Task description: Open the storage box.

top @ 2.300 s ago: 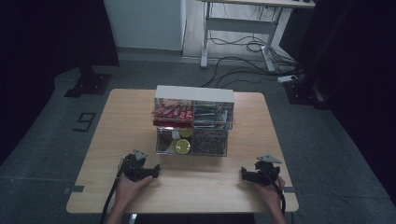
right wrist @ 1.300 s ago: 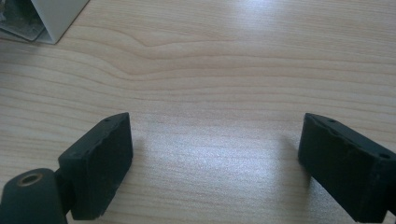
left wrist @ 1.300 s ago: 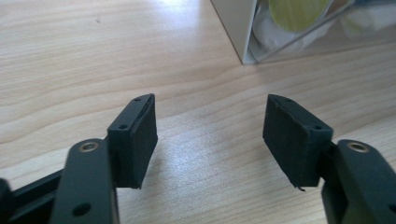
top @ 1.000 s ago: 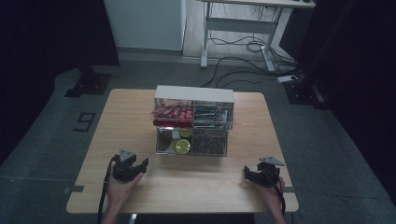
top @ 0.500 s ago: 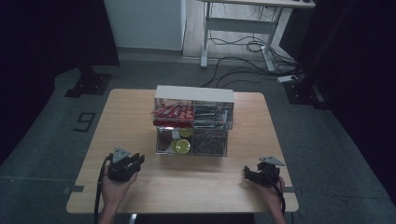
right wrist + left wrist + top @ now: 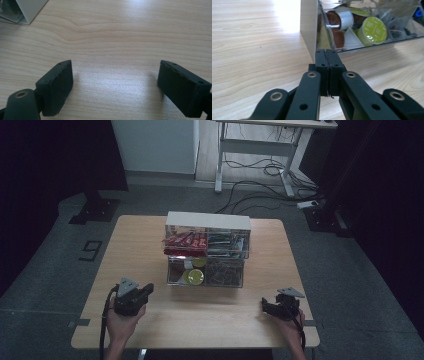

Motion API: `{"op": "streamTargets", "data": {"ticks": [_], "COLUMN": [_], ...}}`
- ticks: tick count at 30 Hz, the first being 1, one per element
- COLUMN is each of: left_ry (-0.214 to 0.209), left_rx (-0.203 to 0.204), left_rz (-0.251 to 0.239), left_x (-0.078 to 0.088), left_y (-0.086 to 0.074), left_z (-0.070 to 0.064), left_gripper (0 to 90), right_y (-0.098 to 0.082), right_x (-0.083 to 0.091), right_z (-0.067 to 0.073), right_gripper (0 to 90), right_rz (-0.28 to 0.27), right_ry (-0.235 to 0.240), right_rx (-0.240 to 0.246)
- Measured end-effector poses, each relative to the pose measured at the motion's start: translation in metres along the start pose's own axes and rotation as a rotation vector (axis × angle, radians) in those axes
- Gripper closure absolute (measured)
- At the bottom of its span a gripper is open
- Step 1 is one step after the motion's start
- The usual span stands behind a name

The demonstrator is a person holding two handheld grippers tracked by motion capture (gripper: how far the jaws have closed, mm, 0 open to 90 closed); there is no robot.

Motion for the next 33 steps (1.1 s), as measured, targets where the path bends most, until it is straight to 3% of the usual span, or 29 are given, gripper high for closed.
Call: {"op": "streamTargets", "data": {"ticks": [12,17,22,33], "left_ry": [-0.036,-0.070,-0.110,-0.138], "left_rx": [0.012,0.019,0.014,-0.003], "left_rz": [-0.026,-0.037,-0.047,-0.056], "left_x": [0.008,0.011,0.014,0.017], "left_y": [0.012,0.021,0.031,0.045], "left_z": [-0.008,-0.012,-0.019,-0.028], "left_gripper": [90.0,90.0,90.0,90.0], "right_y": [0.000,0.000,-0.001,-0.001], "right_x": [0.000,0.000,0.001,0.001], "right_z": [0.000,0.000,0.000,0.000], "right_gripper": [13.7,13.8,13.8,13.8], "right_rz": [-0.002,-0.004,-0.004,-0.004], "right_ry": [-0.001,-0.003,-0.003,-0.004], "right_rx": [-0.003,-0.004,-0.004,-0.004]}}
Point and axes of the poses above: each handheld gripper's, and its own axes: x roughly backward along the jaws, y roughly out of its top, z roughly to its left, the point moved 2 cm from there along -x, roughly forward along the jaws, and after that the axes turned 8 degrees about y, right-handed, at the moved point
